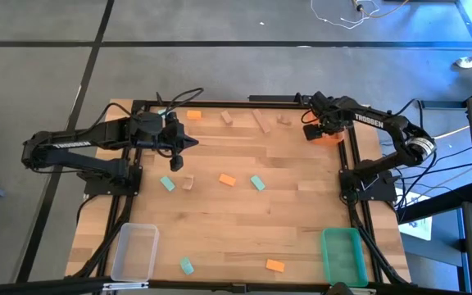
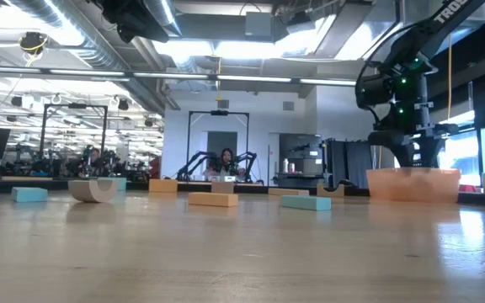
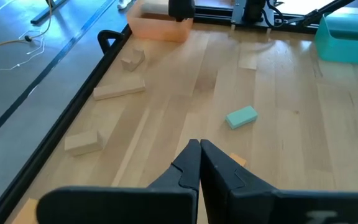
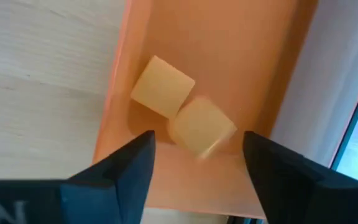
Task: Sort & place blocks by color
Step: Put the orange block into the orange bin, then put the brown block into the transparent bin
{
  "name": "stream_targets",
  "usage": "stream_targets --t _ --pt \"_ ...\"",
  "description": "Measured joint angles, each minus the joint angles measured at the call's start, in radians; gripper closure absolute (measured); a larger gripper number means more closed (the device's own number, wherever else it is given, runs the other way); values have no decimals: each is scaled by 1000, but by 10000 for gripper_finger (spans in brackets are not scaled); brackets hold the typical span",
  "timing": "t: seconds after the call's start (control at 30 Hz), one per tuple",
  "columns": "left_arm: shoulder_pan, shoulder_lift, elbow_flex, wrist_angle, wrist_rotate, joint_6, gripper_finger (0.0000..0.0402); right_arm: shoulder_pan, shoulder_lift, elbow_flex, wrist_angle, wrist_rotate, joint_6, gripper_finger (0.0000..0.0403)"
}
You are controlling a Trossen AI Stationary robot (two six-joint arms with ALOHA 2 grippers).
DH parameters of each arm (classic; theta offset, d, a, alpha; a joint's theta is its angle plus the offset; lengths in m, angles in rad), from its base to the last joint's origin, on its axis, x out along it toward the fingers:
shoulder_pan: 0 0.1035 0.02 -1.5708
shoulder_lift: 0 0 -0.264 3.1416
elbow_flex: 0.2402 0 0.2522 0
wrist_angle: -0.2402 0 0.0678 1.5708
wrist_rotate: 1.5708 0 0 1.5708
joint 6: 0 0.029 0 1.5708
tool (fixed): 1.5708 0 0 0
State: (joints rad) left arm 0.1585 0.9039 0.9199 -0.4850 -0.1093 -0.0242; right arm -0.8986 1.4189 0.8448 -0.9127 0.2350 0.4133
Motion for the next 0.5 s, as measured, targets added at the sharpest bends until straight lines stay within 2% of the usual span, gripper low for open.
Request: stream_targets --t 0.13,0.5 --pt "0 0 0 0 0 0 401 0 0 1 -1 27 0 156" --pt "0 0 0 -22 0 -14 401 43 0 123 -66 25 -8 213"
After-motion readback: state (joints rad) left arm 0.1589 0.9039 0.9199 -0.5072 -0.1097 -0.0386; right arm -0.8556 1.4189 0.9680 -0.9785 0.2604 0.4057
